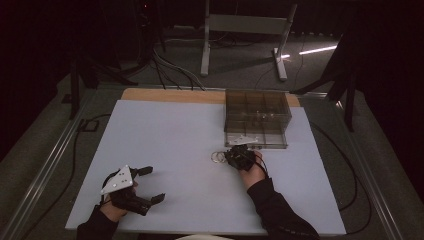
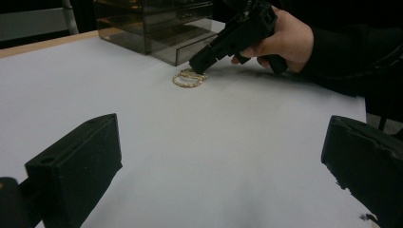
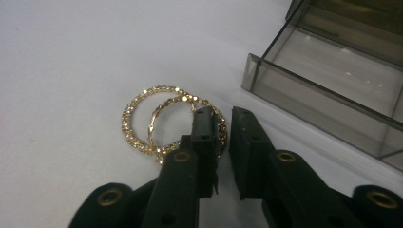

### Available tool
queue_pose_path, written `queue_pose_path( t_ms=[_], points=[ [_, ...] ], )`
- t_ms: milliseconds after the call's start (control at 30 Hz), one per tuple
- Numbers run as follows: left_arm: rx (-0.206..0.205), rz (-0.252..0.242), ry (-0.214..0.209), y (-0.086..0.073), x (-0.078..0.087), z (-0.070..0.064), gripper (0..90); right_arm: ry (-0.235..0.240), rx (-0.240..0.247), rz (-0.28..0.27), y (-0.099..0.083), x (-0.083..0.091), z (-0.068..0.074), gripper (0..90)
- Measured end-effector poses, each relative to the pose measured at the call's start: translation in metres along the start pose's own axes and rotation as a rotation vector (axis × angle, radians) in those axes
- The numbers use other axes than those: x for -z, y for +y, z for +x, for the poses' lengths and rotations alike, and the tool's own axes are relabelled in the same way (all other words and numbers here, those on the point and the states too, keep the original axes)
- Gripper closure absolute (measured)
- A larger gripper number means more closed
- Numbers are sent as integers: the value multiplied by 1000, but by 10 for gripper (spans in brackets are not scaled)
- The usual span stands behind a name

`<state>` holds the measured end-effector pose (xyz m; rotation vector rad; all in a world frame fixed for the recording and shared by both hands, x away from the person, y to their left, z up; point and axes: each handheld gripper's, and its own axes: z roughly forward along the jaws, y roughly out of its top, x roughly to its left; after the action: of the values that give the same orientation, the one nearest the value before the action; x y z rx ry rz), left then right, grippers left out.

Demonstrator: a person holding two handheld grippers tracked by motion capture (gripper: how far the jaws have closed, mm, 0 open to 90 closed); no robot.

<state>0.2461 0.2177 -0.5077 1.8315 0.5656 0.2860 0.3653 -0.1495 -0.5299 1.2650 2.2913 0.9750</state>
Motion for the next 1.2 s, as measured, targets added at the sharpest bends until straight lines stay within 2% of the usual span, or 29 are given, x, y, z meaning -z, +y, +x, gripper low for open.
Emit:
queue_pose_path(
  t_ms=[100,333,533,833,967,1200],
  points=[
    [-2,1,0,0,0,0,6,-10,4,-1,0,0,0,851],
    [1,2,-1,0,-1,0,6,-6,12,-6,0,1,0,862],
    [-1,-5,-2,0,0,1,6,-9,48,-28,2,7,6,864],
    [-3,3,0,0,0,0,6,13,38,-50,9,19,6,864],
    [-1,4,-4,0,0,0,6,13,46,-62,14,26,5,863],
    [-8,8,-3,0,-1,0,6,10,27,-89,21,36,-2,863]
  ],
)
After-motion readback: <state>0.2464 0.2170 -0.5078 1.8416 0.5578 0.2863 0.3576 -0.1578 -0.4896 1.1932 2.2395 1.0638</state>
